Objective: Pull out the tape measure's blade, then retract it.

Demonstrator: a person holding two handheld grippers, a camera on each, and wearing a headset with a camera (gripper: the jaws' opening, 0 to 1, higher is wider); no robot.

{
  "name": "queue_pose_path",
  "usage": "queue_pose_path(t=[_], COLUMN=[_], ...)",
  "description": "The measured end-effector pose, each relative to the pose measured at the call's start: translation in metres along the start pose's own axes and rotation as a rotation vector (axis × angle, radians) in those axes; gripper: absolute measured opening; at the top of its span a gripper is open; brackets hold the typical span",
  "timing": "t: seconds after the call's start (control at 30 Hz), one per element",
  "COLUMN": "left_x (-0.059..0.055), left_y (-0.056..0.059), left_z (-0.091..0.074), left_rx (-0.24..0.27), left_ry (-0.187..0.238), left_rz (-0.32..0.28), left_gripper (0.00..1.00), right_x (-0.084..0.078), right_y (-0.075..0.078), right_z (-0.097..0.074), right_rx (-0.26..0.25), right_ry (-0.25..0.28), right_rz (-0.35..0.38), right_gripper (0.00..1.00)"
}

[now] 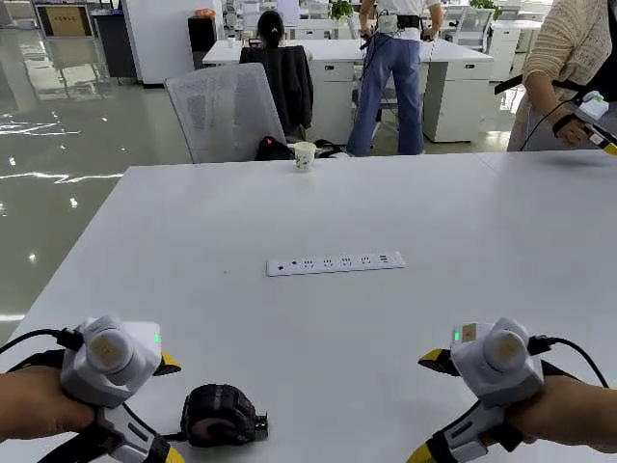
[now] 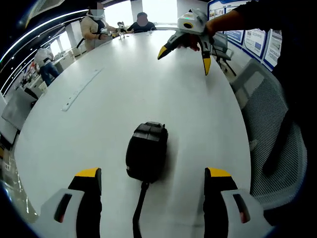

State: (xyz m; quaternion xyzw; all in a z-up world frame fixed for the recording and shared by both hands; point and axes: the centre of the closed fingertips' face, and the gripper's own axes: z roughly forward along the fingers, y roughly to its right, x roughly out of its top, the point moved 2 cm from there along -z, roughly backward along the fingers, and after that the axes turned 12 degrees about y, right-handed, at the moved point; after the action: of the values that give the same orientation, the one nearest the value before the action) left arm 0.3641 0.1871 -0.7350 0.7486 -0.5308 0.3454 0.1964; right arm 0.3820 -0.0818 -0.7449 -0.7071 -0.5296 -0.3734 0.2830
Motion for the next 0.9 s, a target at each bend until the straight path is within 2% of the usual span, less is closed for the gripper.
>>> queue_pose_path(t=[0.07,0.13,0.2,0.3,0.43,0.67,0.7,0.8,0.9], left_x=[0.001,0.004,0.010,0.014,0.017,0.015,0.013,0.013,0.013], left_y=[0.003,0.002,-0.002,-0.004,-0.006,-0.011,-0.012,-0.009,-0.011], left_z=[0.006,0.013,0.018,0.024,0.031,0.038,0.039,0.040,0.042], left_rx=[-0.019,-0.015,0.008,0.000,-0.006,0.021,0.029,0.010,0.015], left_ry=[-0.015,-0.022,-0.010,-0.013,-0.034,-0.084,-0.099,-0.106,-0.115], left_rz=[-0.012,0.021,0.058,0.055,0.084,0.113,0.116,0.124,0.127], left_gripper=[0.77,0.71,0.69,0.66,0.58,0.42,0.41,0.37,0.35], right_x=[0.003,0.007,0.011,0.016,0.022,0.040,0.042,0.048,0.050], right_y=[-0.002,-0.005,-0.009,-0.013,-0.017,-0.023,-0.025,-0.031,-0.036], right_z=[0.008,0.015,0.022,0.030,0.044,0.068,0.073,0.084,0.094], right_rx=[0.017,0.031,0.045,0.061,0.092,0.120,0.126,0.146,0.169], right_ry=[-0.002,0.002,0.004,-0.001,-0.010,-0.004,-0.010,-0.004,-0.013], right_rz=[-0.004,-0.004,-0.008,-0.021,-0.030,-0.048,-0.050,-0.052,-0.057], right_gripper=[0.99,0.99,0.99,0.99,0.99,0.99,0.99,0.99,0.99])
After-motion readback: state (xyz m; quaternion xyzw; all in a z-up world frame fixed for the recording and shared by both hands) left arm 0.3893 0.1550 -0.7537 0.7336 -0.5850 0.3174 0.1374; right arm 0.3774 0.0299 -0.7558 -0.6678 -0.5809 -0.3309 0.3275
